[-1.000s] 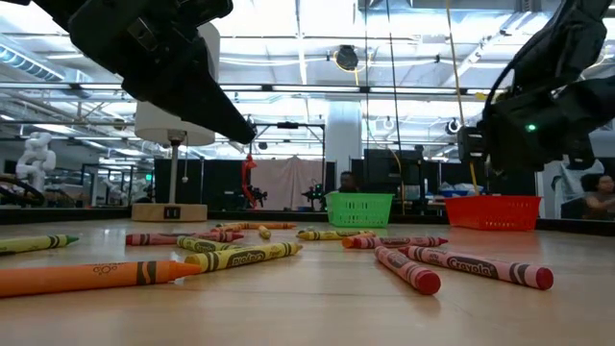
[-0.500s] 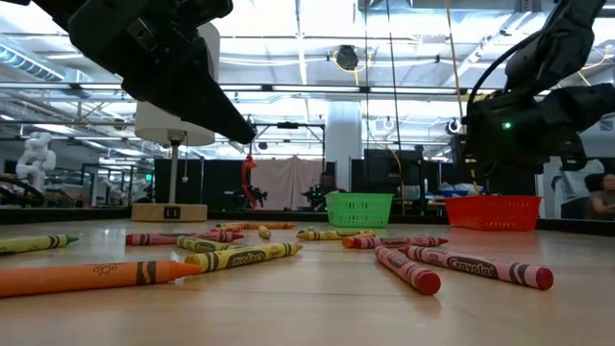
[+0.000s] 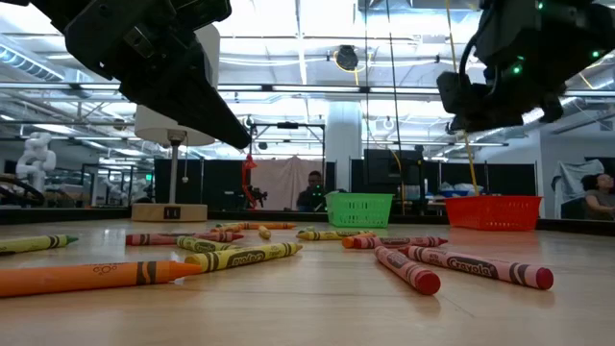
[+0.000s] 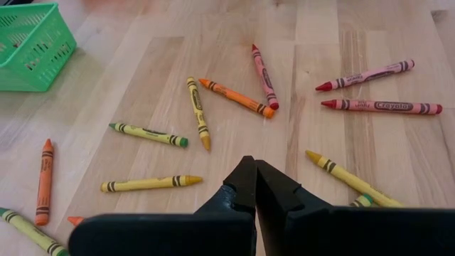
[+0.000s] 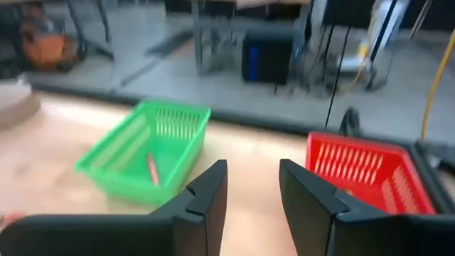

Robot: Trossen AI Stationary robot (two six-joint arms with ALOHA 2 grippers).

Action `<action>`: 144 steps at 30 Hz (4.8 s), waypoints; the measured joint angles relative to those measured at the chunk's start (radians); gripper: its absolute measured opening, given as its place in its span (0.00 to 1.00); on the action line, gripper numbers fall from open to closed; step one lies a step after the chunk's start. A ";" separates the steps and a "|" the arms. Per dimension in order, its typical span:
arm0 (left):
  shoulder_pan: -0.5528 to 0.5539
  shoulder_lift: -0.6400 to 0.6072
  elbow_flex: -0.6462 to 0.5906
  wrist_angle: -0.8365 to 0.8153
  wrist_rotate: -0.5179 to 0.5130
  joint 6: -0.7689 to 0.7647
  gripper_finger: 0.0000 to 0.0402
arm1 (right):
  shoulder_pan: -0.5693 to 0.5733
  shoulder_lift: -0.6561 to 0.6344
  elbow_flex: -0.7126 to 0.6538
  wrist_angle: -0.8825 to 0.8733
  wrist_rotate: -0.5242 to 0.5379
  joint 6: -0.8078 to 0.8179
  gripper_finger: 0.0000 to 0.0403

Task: Sort crayons
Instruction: Put the green crayon into the red bin, then put the orange crayon into the yellow bin

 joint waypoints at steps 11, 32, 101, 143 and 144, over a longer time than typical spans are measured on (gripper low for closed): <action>0.000 0.000 0.000 0.000 0.000 0.000 0.02 | -0.074 0.051 -0.081 -0.009 -0.118 0.068 0.28; 0.000 0.000 -0.006 -0.051 -0.087 -0.041 0.02 | 0.045 -0.010 0.002 0.078 -0.129 -0.213 0.28; 0.098 0.000 -0.006 -0.274 -0.175 -0.262 0.02 | 0.170 -0.059 -0.186 0.730 -0.476 -0.829 0.00; 0.329 0.013 0.024 -0.225 -0.102 -0.177 0.29 | 0.272 -0.056 -0.186 0.792 -0.495 -0.985 0.00; 0.332 0.013 0.024 -0.219 -0.102 -0.158 0.29 | 0.272 -0.056 -0.186 0.792 -0.495 -0.984 0.00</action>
